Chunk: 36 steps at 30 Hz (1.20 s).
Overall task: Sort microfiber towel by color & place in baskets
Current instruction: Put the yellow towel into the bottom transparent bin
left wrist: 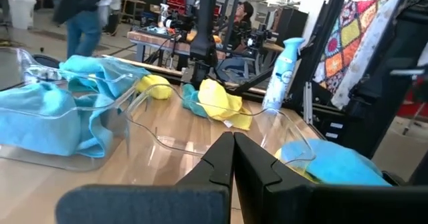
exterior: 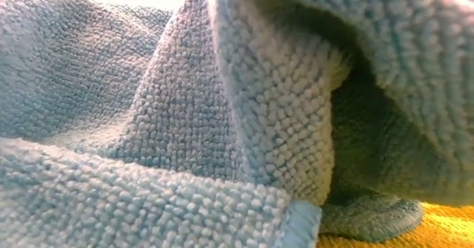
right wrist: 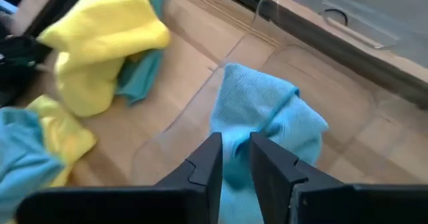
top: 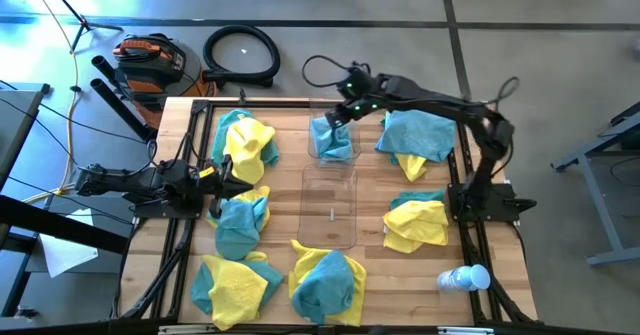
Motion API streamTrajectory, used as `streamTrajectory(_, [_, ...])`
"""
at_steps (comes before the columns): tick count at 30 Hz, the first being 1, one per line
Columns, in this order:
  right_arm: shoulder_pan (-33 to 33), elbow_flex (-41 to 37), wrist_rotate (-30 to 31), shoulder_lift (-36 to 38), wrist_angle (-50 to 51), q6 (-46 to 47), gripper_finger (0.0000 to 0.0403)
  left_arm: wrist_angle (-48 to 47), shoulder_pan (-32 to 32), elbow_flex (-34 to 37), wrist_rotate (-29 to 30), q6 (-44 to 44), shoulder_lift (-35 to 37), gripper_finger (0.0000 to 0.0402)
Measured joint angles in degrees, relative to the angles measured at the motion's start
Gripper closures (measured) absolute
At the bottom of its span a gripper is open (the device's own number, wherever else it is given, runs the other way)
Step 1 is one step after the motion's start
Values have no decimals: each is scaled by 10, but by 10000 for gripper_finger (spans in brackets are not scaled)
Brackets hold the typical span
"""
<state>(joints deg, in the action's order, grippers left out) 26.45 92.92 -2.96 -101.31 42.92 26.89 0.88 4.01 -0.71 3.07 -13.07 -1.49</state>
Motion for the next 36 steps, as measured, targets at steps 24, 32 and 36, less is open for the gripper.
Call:
streamTrajectory(24, [-458, -463, 332, 439, -266, 233, 401, -241, 10, -226, 40, -18, -200, 402])
streamTrajectory(32, [-537, -526, 316, 492, -245, 196, 401, -319, 10, -367, 94, -22, -340, 402])
streamTrajectory(36, [-536, -526, 319, 501, -193, 194, 401, -348, 10, -439, 127, -70, -422, 402])
